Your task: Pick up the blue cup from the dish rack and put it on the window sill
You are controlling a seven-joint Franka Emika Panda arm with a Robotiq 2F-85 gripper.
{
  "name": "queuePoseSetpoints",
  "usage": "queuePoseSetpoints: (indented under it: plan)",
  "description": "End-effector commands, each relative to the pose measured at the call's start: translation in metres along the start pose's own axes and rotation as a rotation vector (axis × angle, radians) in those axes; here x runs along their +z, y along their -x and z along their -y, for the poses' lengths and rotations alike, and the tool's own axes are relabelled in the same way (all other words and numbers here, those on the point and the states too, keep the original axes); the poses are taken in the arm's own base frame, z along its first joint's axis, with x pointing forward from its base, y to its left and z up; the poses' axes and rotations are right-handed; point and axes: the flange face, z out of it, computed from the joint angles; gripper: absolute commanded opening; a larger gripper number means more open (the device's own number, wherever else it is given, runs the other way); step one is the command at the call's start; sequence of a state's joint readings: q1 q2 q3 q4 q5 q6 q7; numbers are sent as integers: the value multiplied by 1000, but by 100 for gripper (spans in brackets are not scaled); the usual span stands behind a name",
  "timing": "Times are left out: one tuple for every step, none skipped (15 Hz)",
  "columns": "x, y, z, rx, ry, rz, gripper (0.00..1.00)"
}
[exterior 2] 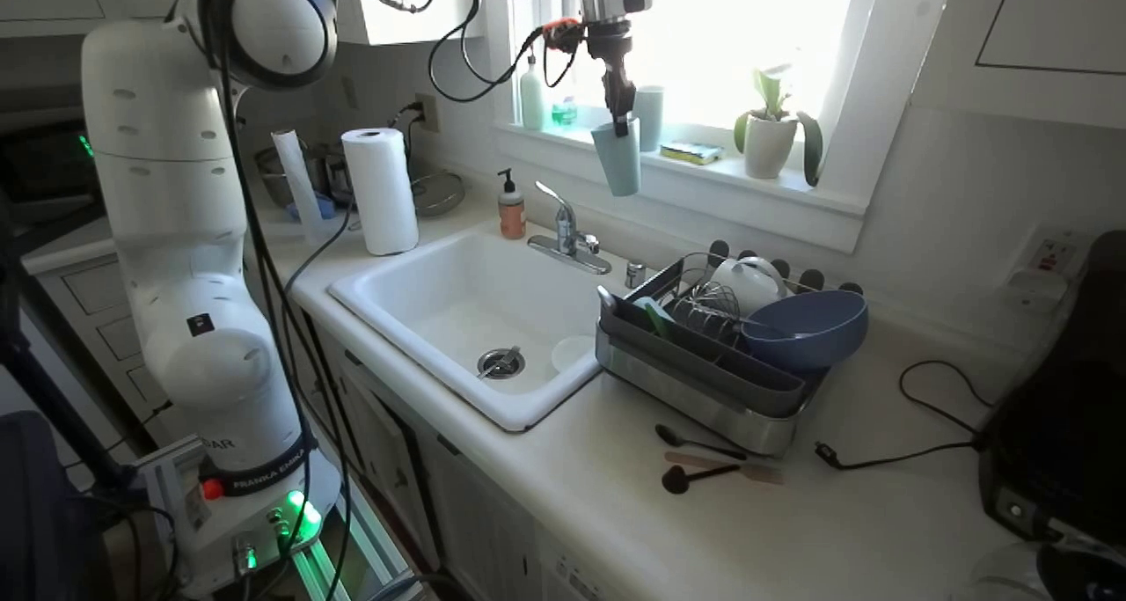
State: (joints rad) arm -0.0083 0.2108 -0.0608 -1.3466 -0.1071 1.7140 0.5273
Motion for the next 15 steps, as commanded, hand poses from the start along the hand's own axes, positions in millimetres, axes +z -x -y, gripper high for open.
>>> queuePoseSetpoints:
  plan:
    - [-24, -4, 29, 2, -141, 26, 1]
    - [-28, -4, 36, 3, -185, 44, 1]
    - [-31, -6, 44, 25, -228, 59, 1]
    - [-32, -9, 50, 46, -259, 64, 1]
    - [-32, -14, 56, 87, -285, 65, 1]
    - [-31, -18, 59, 114, -309, 79, 1]
    - [-28, -24, 63, 171, -329, 80, 1]
    - [-25, -27, 66, 203, -347, 95, 1]
    - [-21, -31, 71, 246, -359, 101, 1]
    - [-19, -32, 77, 266, -373, 116, 1]
    - [-17, -32, 82, 288, -383, 124, 1]
    - [-16, -29, 88, 270, -386, 134, 1]
    - [-11, -26, 75, 241, -341, 117, 4]
    - [-8, -26, 80, 244, -346, 122, 4]
    - [-8, -26, 83, 246, -350, 123, 4]
